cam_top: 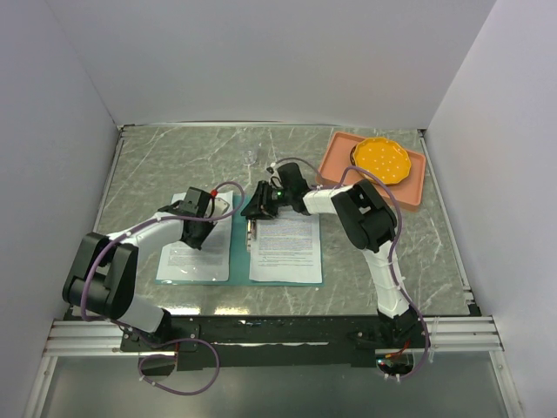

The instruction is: Put the files into the folder

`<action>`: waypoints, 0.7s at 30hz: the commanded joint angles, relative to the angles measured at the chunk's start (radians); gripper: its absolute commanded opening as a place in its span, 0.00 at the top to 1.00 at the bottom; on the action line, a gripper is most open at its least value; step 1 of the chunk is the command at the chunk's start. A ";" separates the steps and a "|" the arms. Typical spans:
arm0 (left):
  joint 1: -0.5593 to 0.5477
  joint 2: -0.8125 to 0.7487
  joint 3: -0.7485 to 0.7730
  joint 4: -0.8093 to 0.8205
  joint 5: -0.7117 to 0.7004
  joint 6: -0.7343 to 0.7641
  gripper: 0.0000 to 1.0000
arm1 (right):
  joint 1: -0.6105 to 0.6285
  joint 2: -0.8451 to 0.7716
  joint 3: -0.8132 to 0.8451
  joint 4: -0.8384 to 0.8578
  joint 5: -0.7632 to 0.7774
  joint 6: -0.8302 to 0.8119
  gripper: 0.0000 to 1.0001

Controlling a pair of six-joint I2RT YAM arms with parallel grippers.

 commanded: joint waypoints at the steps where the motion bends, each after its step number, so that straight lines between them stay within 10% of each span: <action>1: 0.004 -0.038 -0.002 0.018 0.013 0.008 0.99 | 0.008 -0.087 -0.013 0.087 -0.026 0.027 0.60; 21: 0.006 -0.057 -0.011 0.014 0.005 0.010 0.99 | 0.020 -0.142 -0.042 0.085 -0.044 0.018 0.64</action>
